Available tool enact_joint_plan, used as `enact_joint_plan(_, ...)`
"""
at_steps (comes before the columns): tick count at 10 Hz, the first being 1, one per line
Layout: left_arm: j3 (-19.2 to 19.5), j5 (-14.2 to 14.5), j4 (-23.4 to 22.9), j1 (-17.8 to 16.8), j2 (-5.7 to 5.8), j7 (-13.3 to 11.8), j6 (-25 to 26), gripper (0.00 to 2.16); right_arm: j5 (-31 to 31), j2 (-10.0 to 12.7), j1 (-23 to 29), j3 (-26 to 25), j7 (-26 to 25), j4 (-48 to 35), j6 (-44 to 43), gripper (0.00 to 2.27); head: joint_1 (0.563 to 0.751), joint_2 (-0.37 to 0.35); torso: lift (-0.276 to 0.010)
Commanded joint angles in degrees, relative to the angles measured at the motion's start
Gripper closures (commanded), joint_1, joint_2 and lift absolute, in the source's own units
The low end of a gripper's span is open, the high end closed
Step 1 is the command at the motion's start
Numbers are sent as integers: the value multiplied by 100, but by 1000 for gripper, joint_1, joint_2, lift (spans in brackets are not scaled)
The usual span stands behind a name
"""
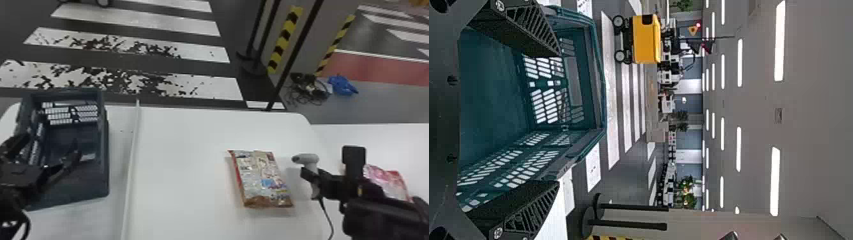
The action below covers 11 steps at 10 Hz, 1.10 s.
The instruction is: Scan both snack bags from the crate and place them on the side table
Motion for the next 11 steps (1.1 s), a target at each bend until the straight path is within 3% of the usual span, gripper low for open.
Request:
enact_joint_plan(1, -2, 0, 0, -3, 1, 0, 0, 87, 7, -58, -60, -65, -47, 252, -186, 2128, 695, -252, -98)
enact_joint_plan(7, -2, -9, 0, 6, -8, 0, 0, 87, -1, -181, -156, -100, -161, 559, -291, 2115, 695, -271, -98)
enact_joint_plan(8, -2, -9, 0, 6, 1, 0, 0, 87, -1, -181, -156, -100, -267, 594, -291, 1845, 695, -273, -98)
enact_joint_plan(10, -2, -9, 0, 6, 1, 0, 0, 87, 7, -181, -148, -91, -276, 603, -309, 174, 695, -278, -98)
enact_joint_plan(11, -2, -9, 0, 6, 1, 0, 0, 87, -1, -181, -148, -91, -319, 603, -309, 107, 695, -277, -98)
